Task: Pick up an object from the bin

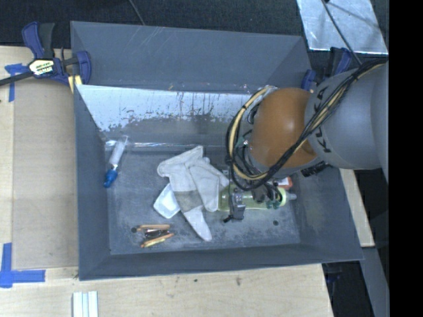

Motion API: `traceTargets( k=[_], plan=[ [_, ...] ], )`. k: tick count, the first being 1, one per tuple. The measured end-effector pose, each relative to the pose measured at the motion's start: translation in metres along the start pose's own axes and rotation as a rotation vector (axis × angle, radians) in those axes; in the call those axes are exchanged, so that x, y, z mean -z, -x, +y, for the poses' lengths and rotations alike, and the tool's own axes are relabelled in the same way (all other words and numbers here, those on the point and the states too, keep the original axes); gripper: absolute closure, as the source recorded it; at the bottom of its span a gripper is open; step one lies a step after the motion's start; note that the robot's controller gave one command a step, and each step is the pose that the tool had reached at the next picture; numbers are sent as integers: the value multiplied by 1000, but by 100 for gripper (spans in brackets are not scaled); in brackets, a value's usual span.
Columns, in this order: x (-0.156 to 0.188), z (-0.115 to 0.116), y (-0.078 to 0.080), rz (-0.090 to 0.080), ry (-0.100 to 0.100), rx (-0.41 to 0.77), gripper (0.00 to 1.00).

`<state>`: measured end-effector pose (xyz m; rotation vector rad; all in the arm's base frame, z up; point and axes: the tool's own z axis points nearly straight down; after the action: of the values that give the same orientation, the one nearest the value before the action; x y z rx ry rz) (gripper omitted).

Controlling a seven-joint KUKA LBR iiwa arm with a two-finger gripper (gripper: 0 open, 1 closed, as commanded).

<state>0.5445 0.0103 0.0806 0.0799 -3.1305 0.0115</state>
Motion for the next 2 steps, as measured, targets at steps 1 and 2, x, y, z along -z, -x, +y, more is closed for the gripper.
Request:
traceTargets(
  k=[1,2],
  plan=[
    [0,0,0,-1,0,0,100],
    [-4,1,3,-10,3,83,0]
  ],
)
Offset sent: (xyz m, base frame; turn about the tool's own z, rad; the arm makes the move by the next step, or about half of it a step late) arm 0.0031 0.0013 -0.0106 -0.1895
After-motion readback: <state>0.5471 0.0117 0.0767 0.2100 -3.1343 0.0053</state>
